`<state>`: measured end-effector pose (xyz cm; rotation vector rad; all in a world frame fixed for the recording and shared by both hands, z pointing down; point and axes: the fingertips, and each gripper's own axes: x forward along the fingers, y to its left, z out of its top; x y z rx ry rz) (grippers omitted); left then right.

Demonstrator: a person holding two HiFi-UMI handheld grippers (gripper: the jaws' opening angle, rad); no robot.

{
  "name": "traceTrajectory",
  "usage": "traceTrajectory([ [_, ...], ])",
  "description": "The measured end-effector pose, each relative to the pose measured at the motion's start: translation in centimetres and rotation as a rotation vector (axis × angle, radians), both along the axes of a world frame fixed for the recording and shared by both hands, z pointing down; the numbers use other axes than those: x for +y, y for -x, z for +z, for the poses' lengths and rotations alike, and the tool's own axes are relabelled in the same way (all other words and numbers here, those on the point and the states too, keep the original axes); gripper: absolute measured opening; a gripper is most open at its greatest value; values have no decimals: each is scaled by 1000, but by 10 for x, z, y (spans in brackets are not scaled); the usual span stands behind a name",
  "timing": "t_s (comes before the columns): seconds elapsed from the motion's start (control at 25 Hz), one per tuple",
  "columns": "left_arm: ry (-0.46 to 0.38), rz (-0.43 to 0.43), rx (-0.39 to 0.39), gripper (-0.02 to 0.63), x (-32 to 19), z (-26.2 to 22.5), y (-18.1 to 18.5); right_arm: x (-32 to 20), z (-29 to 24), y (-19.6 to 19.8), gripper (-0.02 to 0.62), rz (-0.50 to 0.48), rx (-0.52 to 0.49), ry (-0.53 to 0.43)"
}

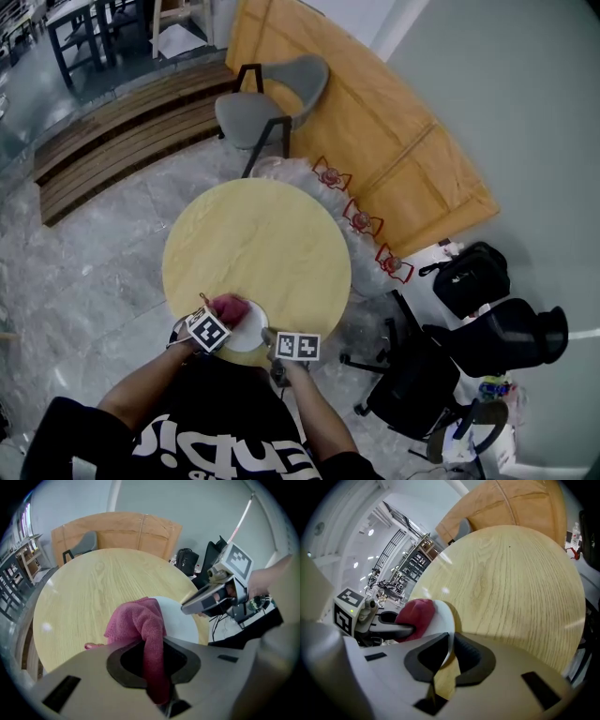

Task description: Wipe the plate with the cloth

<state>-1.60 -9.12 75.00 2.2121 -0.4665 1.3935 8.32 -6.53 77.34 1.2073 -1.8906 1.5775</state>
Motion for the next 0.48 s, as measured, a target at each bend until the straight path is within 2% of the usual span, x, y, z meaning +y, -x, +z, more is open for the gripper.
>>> traceTrajectory([
  [0.28, -21, 46, -11, 66, -11, 1, -11, 14, -1, 0, 57, -43, -7, 28],
  [0.48, -16, 53, -5, 66, -13, 1, -14, -5, -9, -11, 57, -116, 53, -36],
])
